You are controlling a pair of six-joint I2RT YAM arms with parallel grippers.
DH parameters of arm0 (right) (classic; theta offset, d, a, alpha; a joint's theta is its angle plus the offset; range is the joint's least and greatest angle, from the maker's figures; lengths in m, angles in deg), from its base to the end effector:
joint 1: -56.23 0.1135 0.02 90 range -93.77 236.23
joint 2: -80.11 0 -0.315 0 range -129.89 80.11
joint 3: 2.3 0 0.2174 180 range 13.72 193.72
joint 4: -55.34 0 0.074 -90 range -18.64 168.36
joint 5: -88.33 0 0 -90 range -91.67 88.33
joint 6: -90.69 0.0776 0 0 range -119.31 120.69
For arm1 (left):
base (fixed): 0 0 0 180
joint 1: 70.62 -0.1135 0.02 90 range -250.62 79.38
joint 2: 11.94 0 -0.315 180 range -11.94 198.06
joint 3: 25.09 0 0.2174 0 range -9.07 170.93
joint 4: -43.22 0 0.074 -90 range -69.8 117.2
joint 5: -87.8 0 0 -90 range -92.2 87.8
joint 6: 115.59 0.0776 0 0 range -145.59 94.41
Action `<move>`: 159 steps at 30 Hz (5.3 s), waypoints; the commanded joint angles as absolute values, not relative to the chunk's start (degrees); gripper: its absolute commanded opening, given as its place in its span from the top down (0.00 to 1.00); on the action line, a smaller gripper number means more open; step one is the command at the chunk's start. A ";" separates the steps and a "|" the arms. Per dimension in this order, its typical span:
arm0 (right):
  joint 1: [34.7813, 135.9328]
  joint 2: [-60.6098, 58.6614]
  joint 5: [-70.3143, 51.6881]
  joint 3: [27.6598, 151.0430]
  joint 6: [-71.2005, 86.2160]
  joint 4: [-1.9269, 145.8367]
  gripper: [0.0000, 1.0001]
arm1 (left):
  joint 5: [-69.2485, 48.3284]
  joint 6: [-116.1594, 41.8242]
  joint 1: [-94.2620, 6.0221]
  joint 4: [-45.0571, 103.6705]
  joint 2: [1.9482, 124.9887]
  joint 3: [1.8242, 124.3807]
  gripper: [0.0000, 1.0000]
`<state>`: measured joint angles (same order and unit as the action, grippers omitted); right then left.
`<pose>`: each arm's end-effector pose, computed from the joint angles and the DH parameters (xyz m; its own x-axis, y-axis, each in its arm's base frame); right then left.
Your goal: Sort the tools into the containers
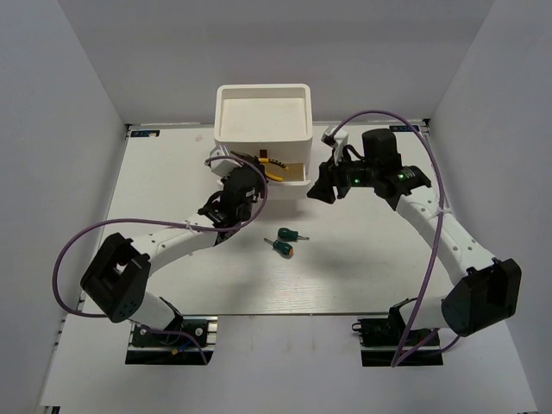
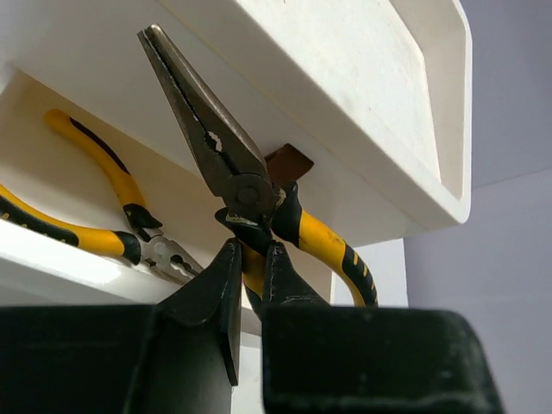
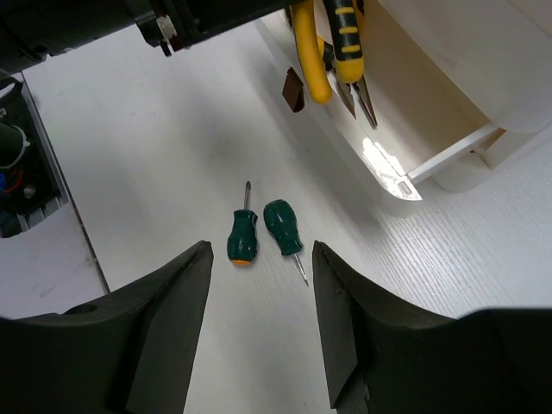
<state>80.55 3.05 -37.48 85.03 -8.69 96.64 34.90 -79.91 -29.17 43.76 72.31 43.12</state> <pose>0.2371 0.1570 0.3887 -0.3346 -0.2962 -0.8946 -0.8568 0.4908 0.1579 0.2771 -0.1823 0.3305 -0.1918 -0.6950 -0.6930 -0.1089 0.7168 -0.6887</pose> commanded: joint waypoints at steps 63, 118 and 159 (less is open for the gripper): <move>81.35 1.27 -39.24 69.54 -40.62 91.80 0.88 | 19.49 -52.12 -29.66 1.39 52.00 47.99 0.21; 98.86 -25.36 -8.37 89.04 -27.16 59.86 1.00 | 13.09 -72.87 -29.14 -9.10 28.49 23.80 0.07; 96.75 -37.93 8.61 102.66 -32.88 56.68 1.00 | 12.48 -73.93 -29.14 -7.51 30.16 23.80 0.07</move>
